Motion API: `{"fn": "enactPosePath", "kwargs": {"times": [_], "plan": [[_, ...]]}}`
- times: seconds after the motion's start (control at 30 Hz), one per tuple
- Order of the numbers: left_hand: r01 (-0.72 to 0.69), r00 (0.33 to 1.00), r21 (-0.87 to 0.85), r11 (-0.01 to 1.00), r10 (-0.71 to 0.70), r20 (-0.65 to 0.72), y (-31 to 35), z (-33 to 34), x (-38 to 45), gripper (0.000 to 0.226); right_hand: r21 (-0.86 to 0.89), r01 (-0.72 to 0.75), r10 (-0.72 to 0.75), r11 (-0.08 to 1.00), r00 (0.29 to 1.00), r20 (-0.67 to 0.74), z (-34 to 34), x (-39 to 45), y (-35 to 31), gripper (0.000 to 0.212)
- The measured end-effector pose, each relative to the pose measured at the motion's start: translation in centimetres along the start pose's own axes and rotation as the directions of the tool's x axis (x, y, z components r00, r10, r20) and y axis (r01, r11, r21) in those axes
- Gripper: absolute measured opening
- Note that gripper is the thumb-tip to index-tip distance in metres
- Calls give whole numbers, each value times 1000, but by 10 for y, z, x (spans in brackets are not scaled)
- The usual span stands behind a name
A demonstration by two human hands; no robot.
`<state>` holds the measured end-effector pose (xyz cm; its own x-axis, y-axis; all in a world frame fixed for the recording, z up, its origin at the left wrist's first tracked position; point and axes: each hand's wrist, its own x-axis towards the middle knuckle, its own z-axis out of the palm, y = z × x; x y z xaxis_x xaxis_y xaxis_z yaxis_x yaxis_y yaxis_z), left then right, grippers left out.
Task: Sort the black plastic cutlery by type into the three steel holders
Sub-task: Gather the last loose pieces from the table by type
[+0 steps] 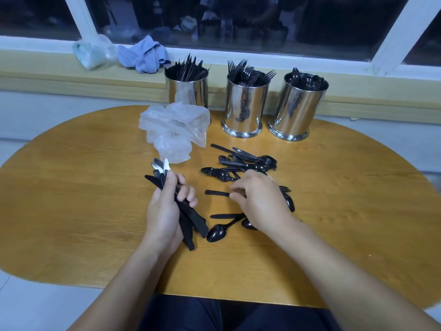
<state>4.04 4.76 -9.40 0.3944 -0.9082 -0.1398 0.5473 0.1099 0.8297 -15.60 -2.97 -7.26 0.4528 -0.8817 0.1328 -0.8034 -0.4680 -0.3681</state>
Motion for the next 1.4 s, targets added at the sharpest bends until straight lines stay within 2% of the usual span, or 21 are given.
{"fn": "enactPosePath", "kwargs": {"times": [0.07,0.27,0.4,0.53,0.63,0.73,0.83,0.97,1.07,1.17,1.27,1.4], "plan": [[9,1000,3,1000,-9,-1,0,0,-1,37,-76,28,-25,997,999,37,2,0,6,15],[29,1000,89,996,-29,-2,5,-6,-1,33,-74,74,-70,995,996,52,9,6,5,10],[134,990,184,974,-140,21,18,-15,3,26,51,140,-144,989,985,94,-6,8,0,11],[270,942,287,919,-314,119,30,-16,2,33,147,358,-348,922,933,-94,-19,3,-12,7],[312,896,330,891,-391,211,30,-10,-2,48,90,493,-469,865,860,-202,-10,-2,-27,6],[347,868,314,884,-429,249,24,-7,-4,49,25,554,-532,832,810,-248,6,-10,-32,13],[340,869,324,883,-427,252,20,-11,-3,32,126,535,-499,836,835,-234,11,-20,-28,27],[360,888,220,907,-405,216,15,-12,-3,27,286,411,-328,866,897,-296,5,-41,-8,22],[361,910,99,927,-373,178,14,-12,-4,11,252,260,-183,932,939,-291,3,-51,20,18],[350,924,-4,937,-344,168,12,-15,-5,11,191,138,-102,972,978,-183,3,-59,41,20],[298,947,-66,952,-286,149,9,-19,-7,20,97,103,-95,990,992,-88,3,-63,52,29],[214,964,-28,976,-207,166,5,-22,-11,25,90,77,-69,993,994,-89,-1,-62,63,16]]}}
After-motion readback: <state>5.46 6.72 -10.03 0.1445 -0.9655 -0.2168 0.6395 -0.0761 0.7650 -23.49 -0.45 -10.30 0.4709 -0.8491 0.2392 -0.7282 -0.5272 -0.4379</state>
